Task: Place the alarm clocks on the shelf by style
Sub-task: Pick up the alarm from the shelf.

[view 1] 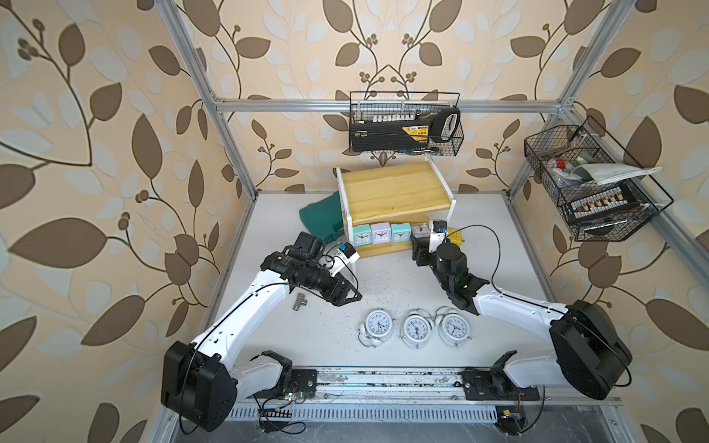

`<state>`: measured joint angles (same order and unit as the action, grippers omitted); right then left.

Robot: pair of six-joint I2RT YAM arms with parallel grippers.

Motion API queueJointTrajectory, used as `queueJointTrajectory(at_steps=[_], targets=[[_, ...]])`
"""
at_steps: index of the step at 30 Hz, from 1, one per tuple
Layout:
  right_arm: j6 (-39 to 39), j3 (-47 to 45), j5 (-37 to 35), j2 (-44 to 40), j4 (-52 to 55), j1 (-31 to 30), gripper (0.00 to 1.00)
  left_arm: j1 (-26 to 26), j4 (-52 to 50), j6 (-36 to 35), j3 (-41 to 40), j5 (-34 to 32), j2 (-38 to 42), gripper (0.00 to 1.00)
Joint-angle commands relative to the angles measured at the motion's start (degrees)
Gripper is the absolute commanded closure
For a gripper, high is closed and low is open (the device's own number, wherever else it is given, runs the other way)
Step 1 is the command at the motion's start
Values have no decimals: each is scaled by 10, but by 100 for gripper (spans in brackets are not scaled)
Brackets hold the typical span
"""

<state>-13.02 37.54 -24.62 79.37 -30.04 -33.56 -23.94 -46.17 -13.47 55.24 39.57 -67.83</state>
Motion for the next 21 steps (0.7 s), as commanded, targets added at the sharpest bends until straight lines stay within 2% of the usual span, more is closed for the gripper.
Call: queueJointTrajectory(at_steps=[1,9,21], targets=[[-1,10,-13,1,-23,5,36,5,3,-14,-3,16,9,25],[7,-12,-4,-18,-46,6,49,6,4,-15,-3,16,7,25],[1,-58,1,-85,-60,5,57,6,5,-12,-2,19,4,25]])
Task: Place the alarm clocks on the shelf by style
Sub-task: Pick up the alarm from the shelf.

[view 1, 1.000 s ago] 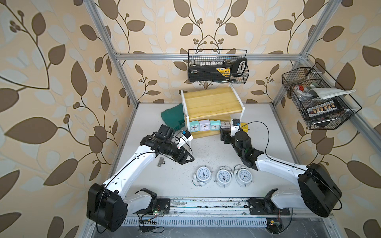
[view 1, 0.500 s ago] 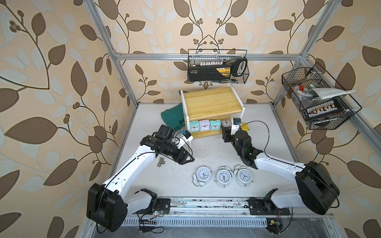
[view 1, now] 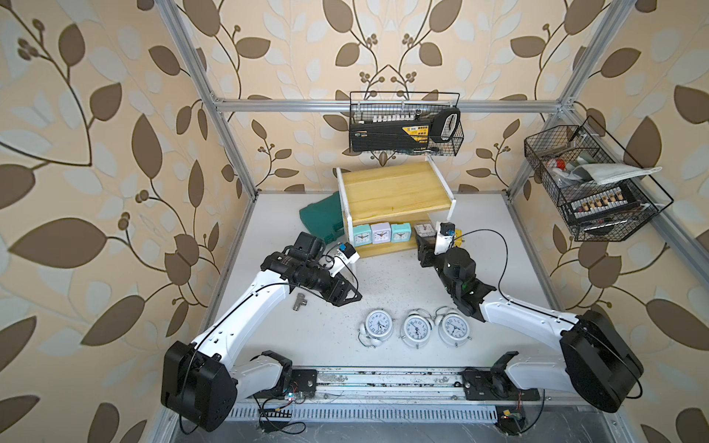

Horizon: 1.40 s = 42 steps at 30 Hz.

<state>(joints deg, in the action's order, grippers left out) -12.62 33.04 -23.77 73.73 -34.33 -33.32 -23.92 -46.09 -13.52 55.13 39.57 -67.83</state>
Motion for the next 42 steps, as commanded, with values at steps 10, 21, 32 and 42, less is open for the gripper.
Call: queueJointTrajectory(at_steps=[10,21,32,42], targets=[[-16,-64,26,-143,32,-16,59,7,-37,-11,49,35,-13,24],[12,-116,80,-199,26,-136,60,28,-102,14,132,87,-38,23],[74,-132,145,-137,-93,-245,61,39,-101,74,141,212,-72,18],[102,-118,188,-100,-135,-288,61,43,-86,90,132,239,-91,13]])
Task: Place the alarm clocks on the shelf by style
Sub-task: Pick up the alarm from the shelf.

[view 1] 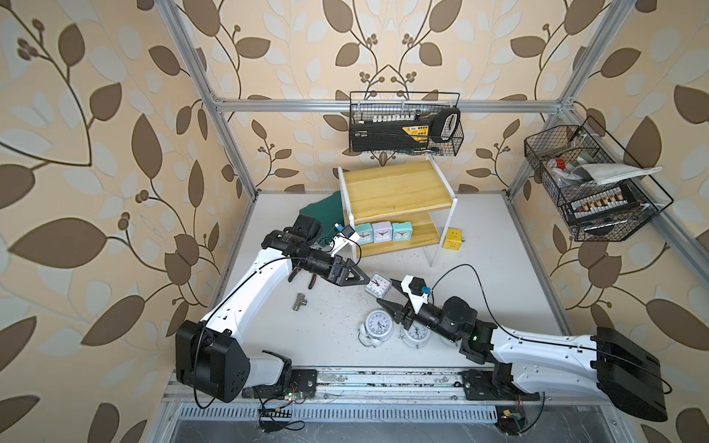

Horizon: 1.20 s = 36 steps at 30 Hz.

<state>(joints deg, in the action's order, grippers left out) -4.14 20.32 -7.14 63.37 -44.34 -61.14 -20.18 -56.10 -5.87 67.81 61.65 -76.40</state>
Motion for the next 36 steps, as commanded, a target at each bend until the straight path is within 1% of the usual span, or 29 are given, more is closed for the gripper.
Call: queueJointTrajectory(at_steps=[1,5,8,16,22,25,28,36], targets=[[20,10,23,3,-36,-11,61,6,16,14,3,15,-7,13],[30,14,27,0,-38,-21,61,6,18,15,-4,0,-14,13],[36,17,31,5,-47,-25,61,6,18,14,-7,2,-20,14],[48,33,32,31,-71,-30,60,5,-3,-9,-11,28,-32,19],[57,42,30,57,-91,-30,60,5,-35,-43,-9,55,-45,22],[61,45,27,71,-100,-30,60,3,-51,-61,-9,59,-52,26],[63,44,21,82,-107,-30,59,3,-64,-75,-8,66,-58,32],[68,43,-1,104,-104,-30,57,2,-63,-82,-10,67,-50,48]])
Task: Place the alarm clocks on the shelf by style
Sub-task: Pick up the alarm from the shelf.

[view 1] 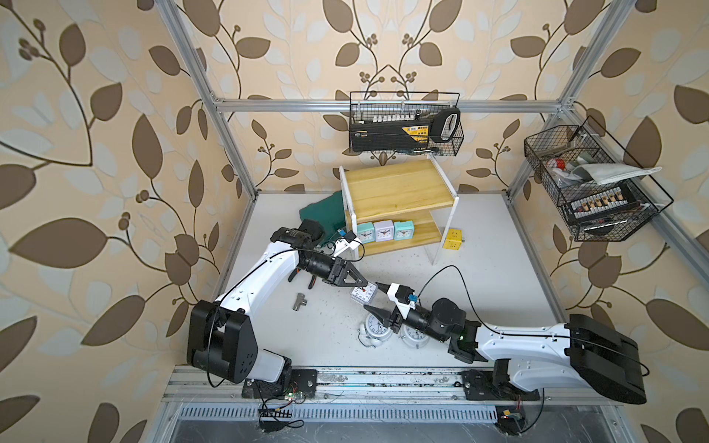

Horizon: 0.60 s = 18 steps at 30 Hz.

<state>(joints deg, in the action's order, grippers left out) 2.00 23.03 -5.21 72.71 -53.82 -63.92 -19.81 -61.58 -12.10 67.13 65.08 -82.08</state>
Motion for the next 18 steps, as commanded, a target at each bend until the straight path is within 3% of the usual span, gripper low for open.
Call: queueJointTrajectory(at_steps=[1,7,18], targets=[[7,16,-22,12,-8,-2,57,-1,-7,-20,-4,32,8,49],[5,22,-41,19,33,-2,53,-1,4,-14,-8,19,22,58],[-57,71,-55,12,186,0,28,-1,61,38,-25,-58,57,77]])
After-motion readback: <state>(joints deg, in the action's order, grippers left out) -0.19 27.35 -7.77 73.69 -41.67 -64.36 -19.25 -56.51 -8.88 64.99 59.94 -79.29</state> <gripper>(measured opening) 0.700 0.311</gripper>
